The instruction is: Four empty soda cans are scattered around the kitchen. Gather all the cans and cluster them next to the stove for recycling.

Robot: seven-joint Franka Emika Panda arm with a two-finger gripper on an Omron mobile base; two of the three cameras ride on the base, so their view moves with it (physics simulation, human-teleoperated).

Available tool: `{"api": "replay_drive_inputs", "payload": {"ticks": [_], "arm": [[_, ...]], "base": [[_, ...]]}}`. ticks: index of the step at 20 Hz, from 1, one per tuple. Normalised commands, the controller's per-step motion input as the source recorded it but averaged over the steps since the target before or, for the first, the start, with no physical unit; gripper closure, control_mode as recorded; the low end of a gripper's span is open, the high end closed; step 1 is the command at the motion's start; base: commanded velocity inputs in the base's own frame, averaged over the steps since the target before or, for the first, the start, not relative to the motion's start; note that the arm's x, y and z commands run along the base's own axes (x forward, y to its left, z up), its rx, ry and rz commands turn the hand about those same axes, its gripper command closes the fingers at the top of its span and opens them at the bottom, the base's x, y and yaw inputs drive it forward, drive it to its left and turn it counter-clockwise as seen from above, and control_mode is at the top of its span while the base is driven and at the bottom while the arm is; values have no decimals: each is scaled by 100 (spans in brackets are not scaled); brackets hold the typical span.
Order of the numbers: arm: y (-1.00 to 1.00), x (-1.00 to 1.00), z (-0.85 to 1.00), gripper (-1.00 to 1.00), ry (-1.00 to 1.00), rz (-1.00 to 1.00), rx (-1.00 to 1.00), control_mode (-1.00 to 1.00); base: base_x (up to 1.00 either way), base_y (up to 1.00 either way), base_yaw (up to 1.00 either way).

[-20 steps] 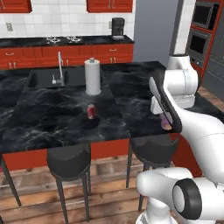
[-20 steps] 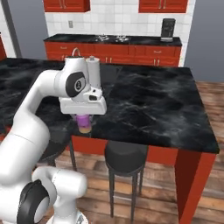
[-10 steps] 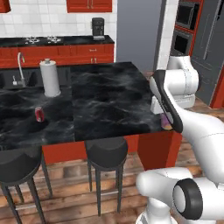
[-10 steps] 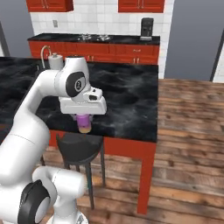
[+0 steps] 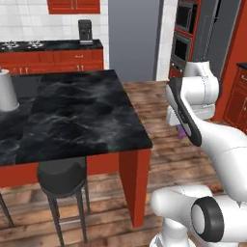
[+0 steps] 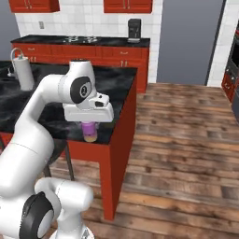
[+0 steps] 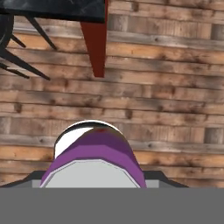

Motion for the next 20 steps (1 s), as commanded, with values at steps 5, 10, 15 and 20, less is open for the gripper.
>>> {"api": "replay_drive_inputs", "payload": {"ticks": [5, 10, 15, 20], "arm": [[0, 0, 0, 100, 0, 0, 0, 100], [0, 0, 0, 100, 0, 0, 0, 100], [0, 0, 0, 100, 0, 0, 0, 100], [0, 0, 0, 100, 0, 0, 0, 100]], "base": [[0, -100, 0], [13, -100, 0], [84, -96, 0], [100, -62, 0]]}}
